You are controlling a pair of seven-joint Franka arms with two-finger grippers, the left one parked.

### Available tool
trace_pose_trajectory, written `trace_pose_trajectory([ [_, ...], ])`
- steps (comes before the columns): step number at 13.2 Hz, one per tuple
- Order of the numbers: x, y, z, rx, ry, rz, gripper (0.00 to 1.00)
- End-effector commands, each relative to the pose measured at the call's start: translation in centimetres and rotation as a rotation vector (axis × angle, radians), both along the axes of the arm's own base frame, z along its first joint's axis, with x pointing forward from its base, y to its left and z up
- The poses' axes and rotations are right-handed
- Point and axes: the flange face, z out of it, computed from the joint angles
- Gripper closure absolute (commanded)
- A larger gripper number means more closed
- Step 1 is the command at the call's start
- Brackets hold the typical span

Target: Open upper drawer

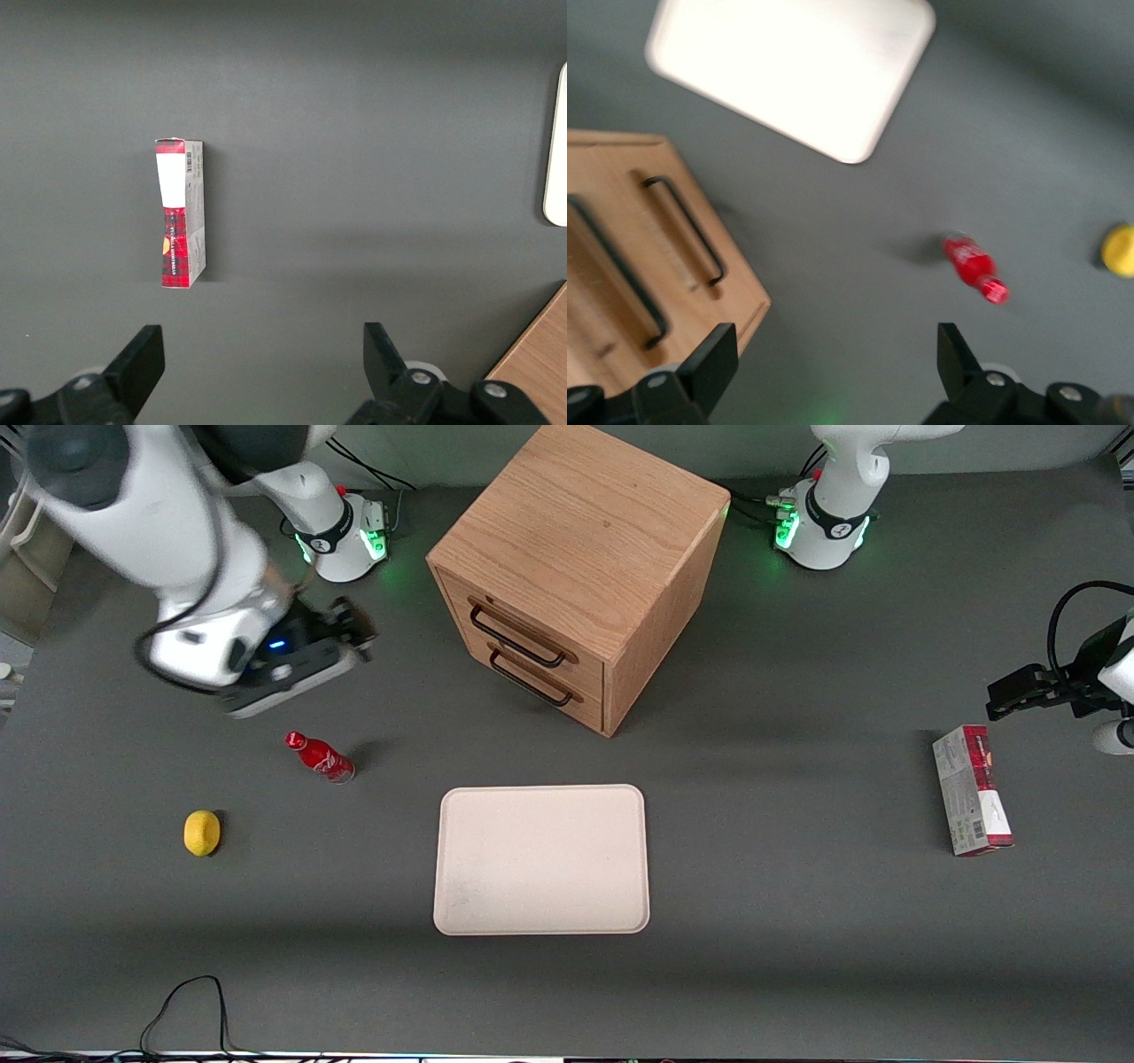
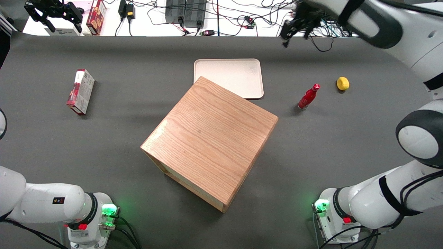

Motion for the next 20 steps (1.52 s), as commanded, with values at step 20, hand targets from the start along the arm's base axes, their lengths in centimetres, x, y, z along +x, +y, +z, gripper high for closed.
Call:
trace_pose_trajectory([
  [20, -5.4, 9.5, -9.1, 0.196, 0.075, 0.351, 0.00],
])
